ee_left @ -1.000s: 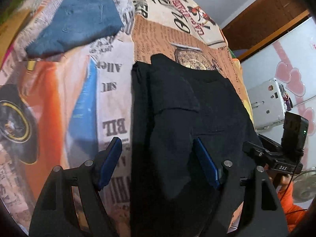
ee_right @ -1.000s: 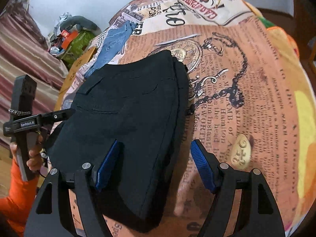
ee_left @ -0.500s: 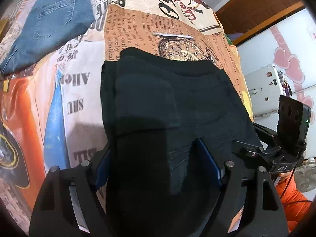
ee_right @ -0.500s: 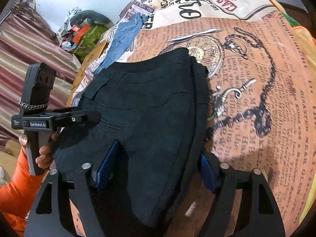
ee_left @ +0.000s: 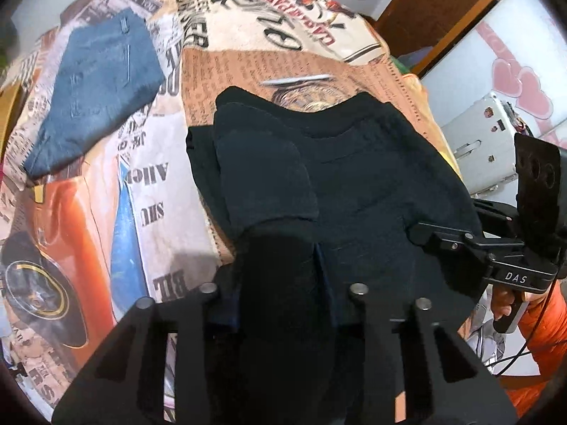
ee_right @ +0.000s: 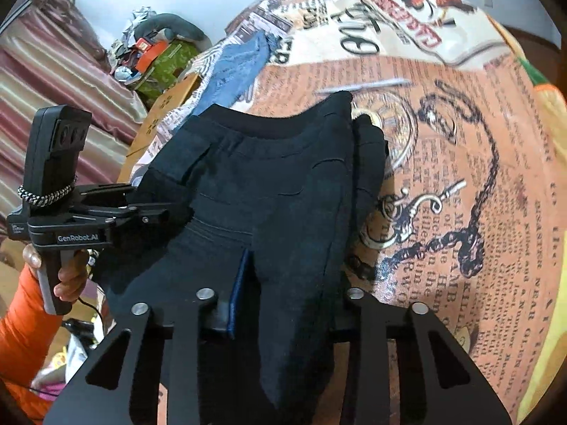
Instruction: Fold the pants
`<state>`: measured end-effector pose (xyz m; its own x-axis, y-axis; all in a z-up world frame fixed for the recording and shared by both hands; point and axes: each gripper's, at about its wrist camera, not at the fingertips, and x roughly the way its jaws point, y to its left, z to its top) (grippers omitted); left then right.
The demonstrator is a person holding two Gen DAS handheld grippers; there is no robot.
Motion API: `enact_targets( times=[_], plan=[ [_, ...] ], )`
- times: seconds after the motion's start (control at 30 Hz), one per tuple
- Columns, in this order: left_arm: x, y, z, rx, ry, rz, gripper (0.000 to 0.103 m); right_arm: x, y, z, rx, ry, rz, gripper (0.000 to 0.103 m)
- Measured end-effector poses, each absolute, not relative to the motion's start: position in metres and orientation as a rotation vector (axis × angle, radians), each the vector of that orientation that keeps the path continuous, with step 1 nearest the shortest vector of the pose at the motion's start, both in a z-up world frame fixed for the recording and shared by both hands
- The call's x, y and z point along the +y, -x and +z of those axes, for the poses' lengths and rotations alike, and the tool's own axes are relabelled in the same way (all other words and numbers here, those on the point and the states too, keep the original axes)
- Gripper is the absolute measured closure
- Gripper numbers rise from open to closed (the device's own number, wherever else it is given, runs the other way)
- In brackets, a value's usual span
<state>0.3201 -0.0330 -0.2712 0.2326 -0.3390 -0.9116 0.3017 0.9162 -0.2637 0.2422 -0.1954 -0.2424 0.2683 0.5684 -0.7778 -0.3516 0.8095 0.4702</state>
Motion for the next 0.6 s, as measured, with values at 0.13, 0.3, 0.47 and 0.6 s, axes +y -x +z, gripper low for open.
enact_targets(
  times=[0.13,0.3,0.47,0.6],
  plan=[
    [-0.036,-0.309,-0.252,1.197,0.004,-0.438,0.077,-0.190,-0.237,-0.226,1.105,-0.200,0.636,0.078],
    [-0.027,-0.303,-0.221,1.095,0.009,-0.414,0.078,-0.181,-0.239,-0.199,1.030,-0.171,0.641,0.078],
    [-0.011,-0.302,-0.179,0.963,-0.006,-0.370,0.078,-0.166,-0.248,-0.166,0.931,-0.145,0.658,0.079],
    [0.010,-0.307,-0.150,0.867,-0.002,-0.329,0.078,-0.149,-0.263,-0.139,0.846,-0.119,0.681,0.079]
  ],
)
